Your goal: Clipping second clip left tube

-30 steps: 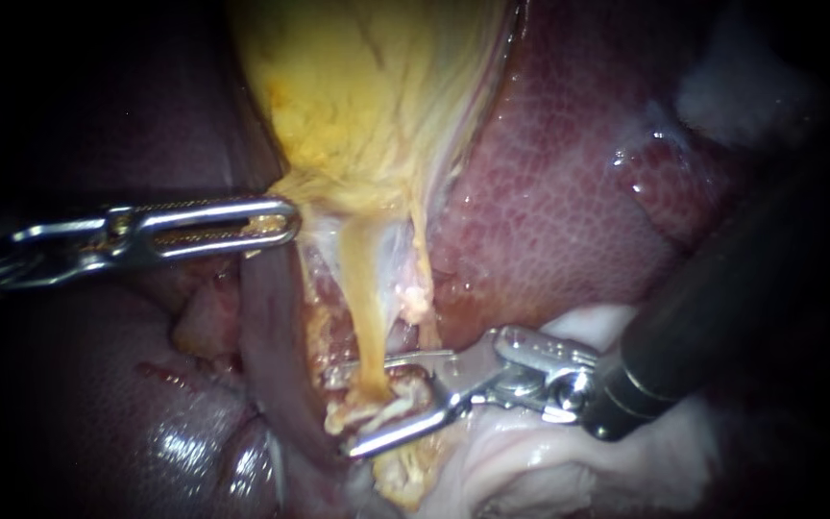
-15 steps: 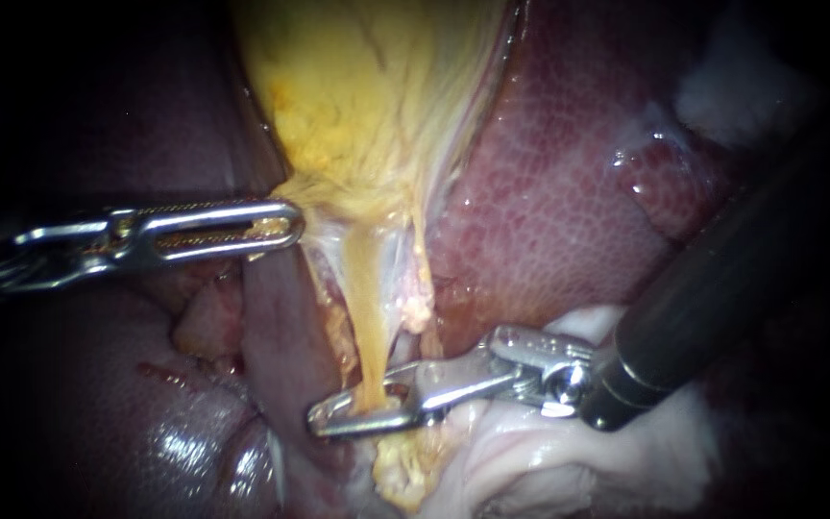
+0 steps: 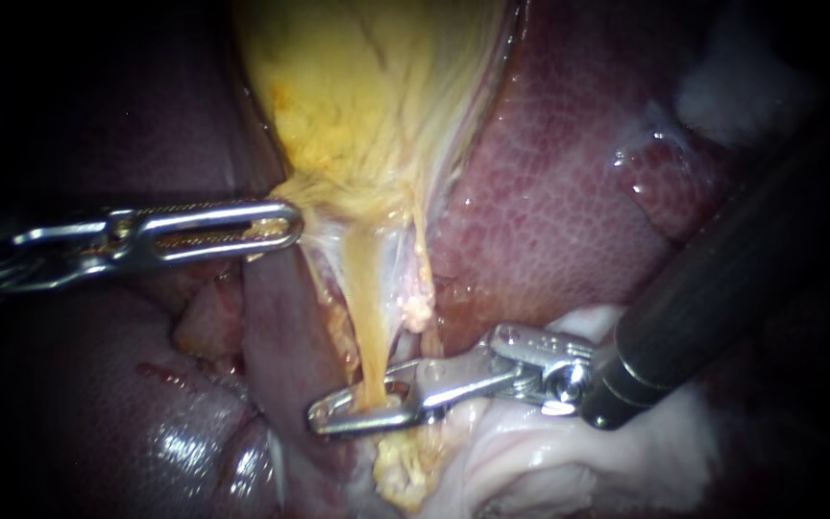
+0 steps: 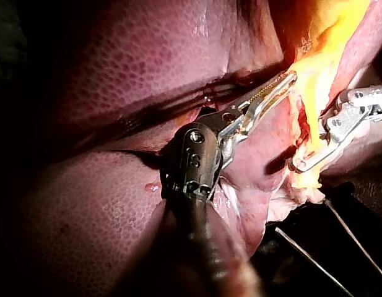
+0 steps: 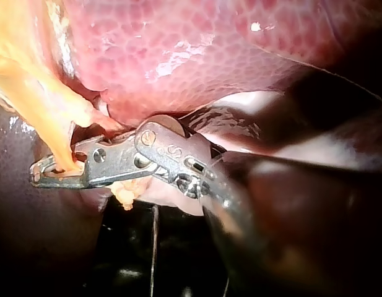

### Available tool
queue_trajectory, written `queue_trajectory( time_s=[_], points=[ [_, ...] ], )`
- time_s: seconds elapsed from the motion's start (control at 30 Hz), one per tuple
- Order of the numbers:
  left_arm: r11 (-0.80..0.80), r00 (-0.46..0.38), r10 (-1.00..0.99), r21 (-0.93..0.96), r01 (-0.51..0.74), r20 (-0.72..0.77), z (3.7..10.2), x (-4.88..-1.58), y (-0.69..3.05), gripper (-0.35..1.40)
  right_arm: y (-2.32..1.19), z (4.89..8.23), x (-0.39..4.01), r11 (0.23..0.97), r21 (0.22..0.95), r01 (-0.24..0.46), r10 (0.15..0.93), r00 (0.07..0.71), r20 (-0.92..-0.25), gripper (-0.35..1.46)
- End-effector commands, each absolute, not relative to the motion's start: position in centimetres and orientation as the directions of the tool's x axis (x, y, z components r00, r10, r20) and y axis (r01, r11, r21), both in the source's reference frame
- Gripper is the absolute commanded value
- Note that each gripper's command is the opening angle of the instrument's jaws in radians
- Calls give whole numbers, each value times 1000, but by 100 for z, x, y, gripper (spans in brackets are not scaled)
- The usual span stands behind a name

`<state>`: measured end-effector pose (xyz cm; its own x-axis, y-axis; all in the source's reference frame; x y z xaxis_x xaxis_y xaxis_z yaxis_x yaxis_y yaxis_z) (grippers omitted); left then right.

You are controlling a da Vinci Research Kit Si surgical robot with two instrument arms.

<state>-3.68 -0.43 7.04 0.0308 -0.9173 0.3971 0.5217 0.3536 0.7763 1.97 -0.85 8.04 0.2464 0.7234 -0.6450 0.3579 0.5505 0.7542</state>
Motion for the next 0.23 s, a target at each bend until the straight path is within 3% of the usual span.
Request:
queue_trajectory(
  time_s=[0.03, 0.23],
  points=[
    [354, 31, -917, 776, 522, 397, 704, -368, -43, -35, -85, 804, 197, 550, 754, 358, 724, 247, -645, -35],
    [354, 31, -917, 776, 522, 397, 704, -368, -43, -35, -84, 805, 197, 550, 754, 358, 724, 247, -645, -35]
  ],
)
